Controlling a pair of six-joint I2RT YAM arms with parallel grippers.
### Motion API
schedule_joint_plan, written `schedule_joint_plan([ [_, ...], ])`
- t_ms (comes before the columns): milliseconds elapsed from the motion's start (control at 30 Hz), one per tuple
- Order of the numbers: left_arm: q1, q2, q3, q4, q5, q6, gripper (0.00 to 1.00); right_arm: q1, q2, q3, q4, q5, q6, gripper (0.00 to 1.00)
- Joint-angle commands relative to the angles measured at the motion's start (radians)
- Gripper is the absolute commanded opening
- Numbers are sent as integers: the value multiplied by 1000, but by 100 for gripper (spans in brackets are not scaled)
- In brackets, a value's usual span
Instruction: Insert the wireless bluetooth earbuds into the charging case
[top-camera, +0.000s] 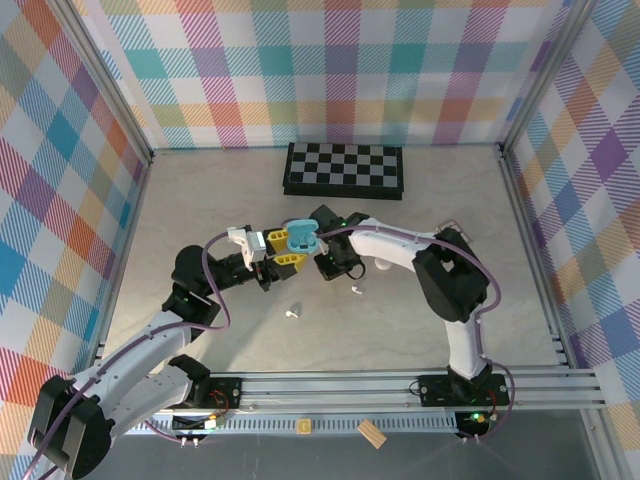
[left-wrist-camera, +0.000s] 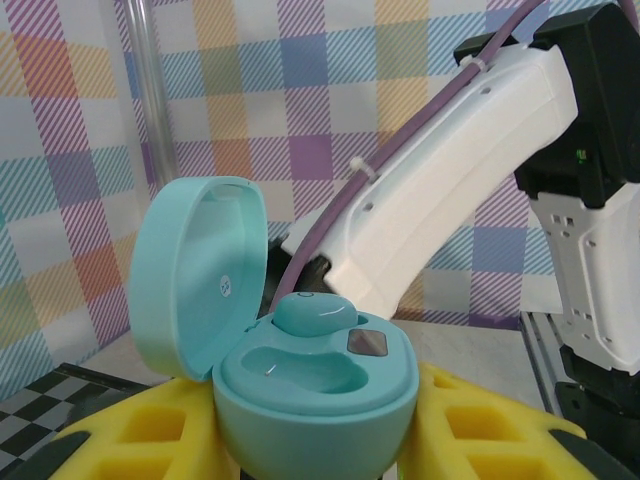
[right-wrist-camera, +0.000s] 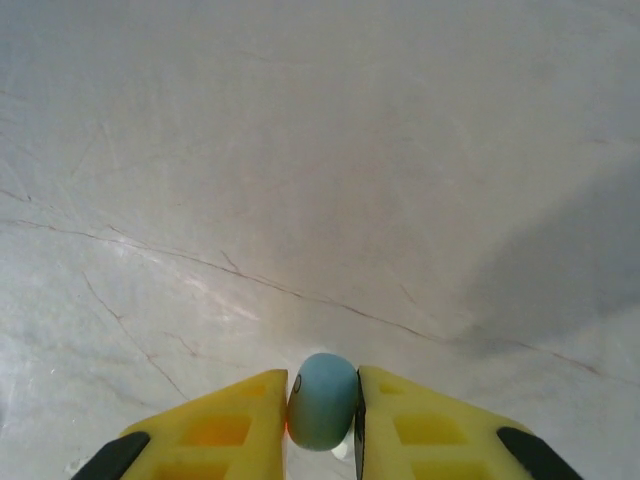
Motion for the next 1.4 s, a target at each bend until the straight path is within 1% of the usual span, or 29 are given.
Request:
schedule_joint_plan([
  [0, 8, 8, 4, 60, 10, 3, 36, -55, -112, -57, 71, -90, 51, 23],
  [233, 7, 19, -10, 119, -19, 4, 37, -196, -357, -235, 191, -216, 133, 23],
  [300, 4, 34, -18, 164, -42, 0, 36, -231, -436, -263, 208, -244, 145, 23],
  [400, -2, 65, -21, 204, -95, 5, 36, -255, -523, -263, 207, -282, 142, 23],
  [533, -14, 125, -17, 253, -151, 23, 36, -257, -599, -218, 181, -318, 139, 24],
  [800, -36, 283, 13, 373, -253, 62, 36, -257, -678, -118, 151, -418, 143, 25],
  [967, -66, 370, 48, 394, -284, 94, 36, -253, -685, -77, 181, -536, 158, 25],
  [1067, -85, 406, 63, 397, -310, 118, 36, -239, -680, -60, 204, -571, 166, 25],
  [1167, -99, 438, 76, 409, -326, 128, 36, -210, -661, -29, 201, -573, 147, 25],
  [1367, -119, 479, 98, 427, -335, 132, 36, -163, -604, 21, 176, -529, 112, 25],
])
